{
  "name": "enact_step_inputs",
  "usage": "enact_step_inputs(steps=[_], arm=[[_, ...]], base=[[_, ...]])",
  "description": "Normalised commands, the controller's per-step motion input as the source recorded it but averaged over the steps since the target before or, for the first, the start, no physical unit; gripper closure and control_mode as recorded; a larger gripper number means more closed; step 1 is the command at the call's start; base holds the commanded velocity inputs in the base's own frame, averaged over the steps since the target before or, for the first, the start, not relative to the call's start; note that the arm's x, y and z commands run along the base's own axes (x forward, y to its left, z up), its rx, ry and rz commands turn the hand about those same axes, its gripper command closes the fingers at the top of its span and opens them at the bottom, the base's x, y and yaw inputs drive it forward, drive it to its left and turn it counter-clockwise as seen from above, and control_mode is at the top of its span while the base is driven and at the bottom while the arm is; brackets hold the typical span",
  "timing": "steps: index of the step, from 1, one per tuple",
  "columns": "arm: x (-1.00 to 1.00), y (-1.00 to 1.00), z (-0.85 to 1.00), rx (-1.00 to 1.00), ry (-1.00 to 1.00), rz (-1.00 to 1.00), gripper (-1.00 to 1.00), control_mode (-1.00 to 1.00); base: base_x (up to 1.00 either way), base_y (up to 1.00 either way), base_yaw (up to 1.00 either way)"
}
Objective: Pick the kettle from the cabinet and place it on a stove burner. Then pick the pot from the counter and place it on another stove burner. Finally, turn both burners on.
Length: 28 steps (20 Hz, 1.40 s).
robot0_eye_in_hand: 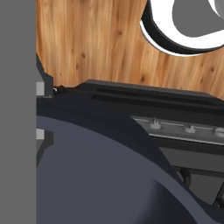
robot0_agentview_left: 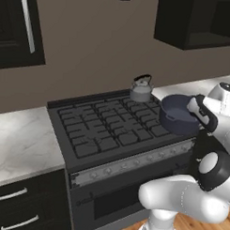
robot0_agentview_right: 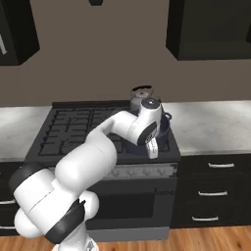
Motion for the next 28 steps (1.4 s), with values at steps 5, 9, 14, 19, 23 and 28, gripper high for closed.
enact_step_inputs(steps=[5,9,14,19,23,28], arm=[[0.0,0.0,0.0,0.0,0.0,0.0,1.0,1.0],[0.0,0.0,0.0,0.0,0.0,0.0,1.0,1.0],[0.0,0.0,0.0,0.0,0.0,0.0,1.0,1.0],[0.0,0.0,0.0,0.0,0.0,0.0,1.0,1.0],[0.0,0.0,0.0,0.0,0.0,0.0,1.0,1.0],[0.0,0.0,0.0,0.0,0.0,0.0,1.0,1.0]], base=[[0.33,0.19,-0.01],[0.43,0.03,-0.02],[0.31,0.0,-0.04],[0.15,-0.05,-0.07],[0.16,0.0,-0.12],[0.25,0.0,-0.08]])
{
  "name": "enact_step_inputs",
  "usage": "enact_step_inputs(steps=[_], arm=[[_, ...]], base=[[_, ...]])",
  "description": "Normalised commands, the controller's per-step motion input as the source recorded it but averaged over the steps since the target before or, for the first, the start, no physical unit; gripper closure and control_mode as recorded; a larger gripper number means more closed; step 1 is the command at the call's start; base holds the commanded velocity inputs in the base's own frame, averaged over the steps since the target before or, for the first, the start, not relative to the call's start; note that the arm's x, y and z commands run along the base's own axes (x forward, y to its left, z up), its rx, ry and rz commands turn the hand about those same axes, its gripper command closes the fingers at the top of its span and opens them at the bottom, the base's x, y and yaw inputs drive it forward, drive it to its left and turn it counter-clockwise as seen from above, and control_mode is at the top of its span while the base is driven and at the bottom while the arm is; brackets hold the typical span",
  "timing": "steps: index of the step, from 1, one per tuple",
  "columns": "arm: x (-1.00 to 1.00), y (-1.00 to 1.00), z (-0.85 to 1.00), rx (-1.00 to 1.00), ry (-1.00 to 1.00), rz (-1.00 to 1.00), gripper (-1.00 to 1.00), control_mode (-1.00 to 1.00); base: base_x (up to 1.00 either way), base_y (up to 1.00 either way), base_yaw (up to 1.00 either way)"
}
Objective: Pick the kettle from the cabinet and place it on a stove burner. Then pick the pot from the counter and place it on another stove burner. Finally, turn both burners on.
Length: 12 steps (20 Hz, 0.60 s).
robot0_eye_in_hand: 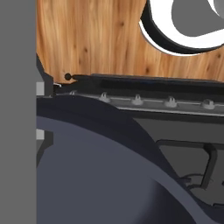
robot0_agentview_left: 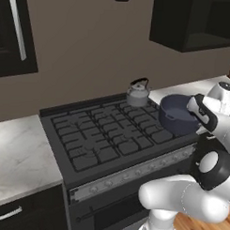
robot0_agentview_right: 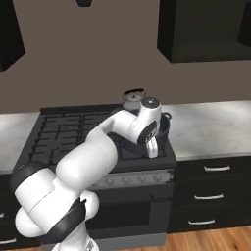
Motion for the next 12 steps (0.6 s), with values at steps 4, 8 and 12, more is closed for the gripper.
enact_step_inputs(steps=[4,8,12], arm=[[0.0,0.0,0.0,0.0,0.0,0.0,1.0,1.0],[0.0,0.0,0.0,0.0,0.0,0.0,1.0,1.0],[0.0,0.0,0.0,0.0,0.0,0.0,1.0,1.0]], base=[[0.26,0.0,-0.05],[0.36,0.0,-0.01],[0.47,0.03,0.0]])
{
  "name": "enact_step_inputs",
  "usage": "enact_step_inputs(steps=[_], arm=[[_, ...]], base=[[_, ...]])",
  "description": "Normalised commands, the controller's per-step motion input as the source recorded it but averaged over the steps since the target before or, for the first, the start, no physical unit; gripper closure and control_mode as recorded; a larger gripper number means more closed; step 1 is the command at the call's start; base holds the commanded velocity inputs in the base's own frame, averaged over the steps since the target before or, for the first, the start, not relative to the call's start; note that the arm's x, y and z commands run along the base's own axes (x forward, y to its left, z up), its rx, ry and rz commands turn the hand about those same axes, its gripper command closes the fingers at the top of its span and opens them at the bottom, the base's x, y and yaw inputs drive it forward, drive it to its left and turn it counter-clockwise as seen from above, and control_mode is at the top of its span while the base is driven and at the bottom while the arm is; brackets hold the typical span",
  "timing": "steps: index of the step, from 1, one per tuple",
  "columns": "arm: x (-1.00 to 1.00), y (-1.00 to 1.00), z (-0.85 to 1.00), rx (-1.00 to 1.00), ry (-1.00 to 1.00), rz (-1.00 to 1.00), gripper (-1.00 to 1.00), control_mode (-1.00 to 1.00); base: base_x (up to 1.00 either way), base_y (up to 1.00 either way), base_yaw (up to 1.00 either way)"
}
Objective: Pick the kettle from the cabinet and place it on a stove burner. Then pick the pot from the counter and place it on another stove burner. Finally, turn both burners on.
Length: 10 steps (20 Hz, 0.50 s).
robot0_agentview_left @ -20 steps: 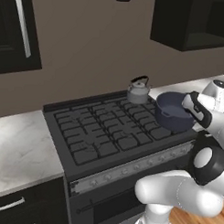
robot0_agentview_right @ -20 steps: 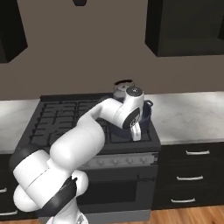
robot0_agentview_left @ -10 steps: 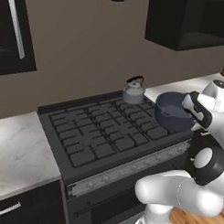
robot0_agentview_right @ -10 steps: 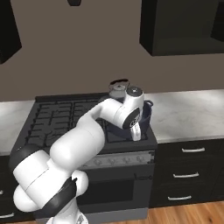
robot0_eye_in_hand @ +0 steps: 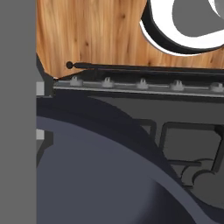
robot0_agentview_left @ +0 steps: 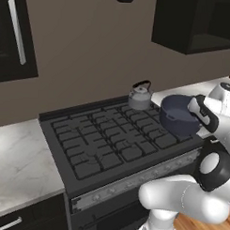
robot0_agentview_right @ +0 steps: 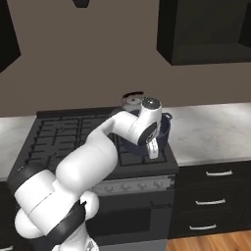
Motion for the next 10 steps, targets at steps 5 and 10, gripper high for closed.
enact_step_inputs(steps=[5,10], arm=[[0.0,0.0,0.0,0.0,0.0,0.0,1.0,1.0],[0.0,0.0,0.0,0.0,0.0,0.0,1.0,1.0]], base=[[0.32,-0.02,0.0],[0.15,-0.08,0.0]])
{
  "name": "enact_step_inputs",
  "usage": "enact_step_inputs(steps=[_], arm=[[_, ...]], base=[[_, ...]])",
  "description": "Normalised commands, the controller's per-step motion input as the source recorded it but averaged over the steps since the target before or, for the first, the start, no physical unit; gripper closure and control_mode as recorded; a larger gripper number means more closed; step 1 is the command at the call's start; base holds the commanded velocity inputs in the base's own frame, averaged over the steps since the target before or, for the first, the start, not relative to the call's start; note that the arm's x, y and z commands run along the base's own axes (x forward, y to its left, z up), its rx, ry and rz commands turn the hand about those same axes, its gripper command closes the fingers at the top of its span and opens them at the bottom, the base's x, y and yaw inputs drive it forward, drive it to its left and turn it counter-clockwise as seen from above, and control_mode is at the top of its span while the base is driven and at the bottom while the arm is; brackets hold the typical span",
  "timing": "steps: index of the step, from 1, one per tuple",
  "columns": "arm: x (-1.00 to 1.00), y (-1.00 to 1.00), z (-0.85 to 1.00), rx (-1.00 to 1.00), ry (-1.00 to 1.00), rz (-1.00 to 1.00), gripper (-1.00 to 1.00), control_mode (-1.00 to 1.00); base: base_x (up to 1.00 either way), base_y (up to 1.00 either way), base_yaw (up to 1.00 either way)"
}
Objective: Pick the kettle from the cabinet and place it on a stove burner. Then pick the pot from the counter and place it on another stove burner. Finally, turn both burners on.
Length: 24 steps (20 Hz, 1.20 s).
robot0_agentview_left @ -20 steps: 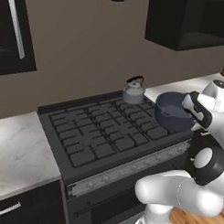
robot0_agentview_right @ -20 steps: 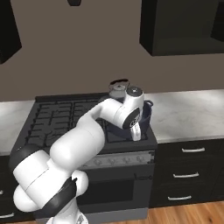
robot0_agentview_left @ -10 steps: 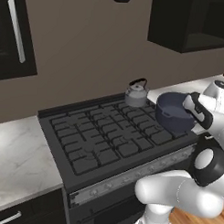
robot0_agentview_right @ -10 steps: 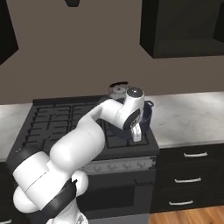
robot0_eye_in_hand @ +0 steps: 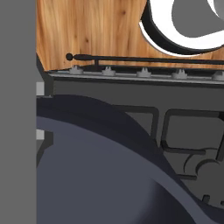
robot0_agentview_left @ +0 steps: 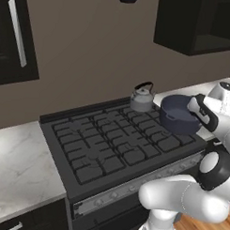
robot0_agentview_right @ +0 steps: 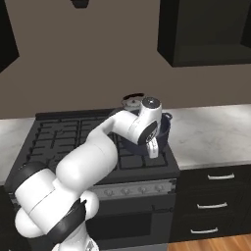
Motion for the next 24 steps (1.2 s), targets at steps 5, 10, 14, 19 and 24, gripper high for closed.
enact_step_inputs(steps=[5,10,14,19,24], arm=[[0.0,0.0,0.0,0.0,0.0,0.0,1.0,1.0],[0.0,0.0,0.0,0.0,0.0,0.0,1.0,1.0],[0.03,0.0,0.0,0.0,0.01,0.0,1.0,-1.0],[0.0,0.0,0.0,0.0,0.0,0.0,1.0,-1.0],[0.12,0.0,0.0,0.0,0.0,0.0,1.0,-1.0]], base=[[0.1,-0.03,0.0],[0.09,0.0,0.0],[0.03,0.0,0.0],[0.0,0.0,0.0],[0.0,0.0,0.0]])
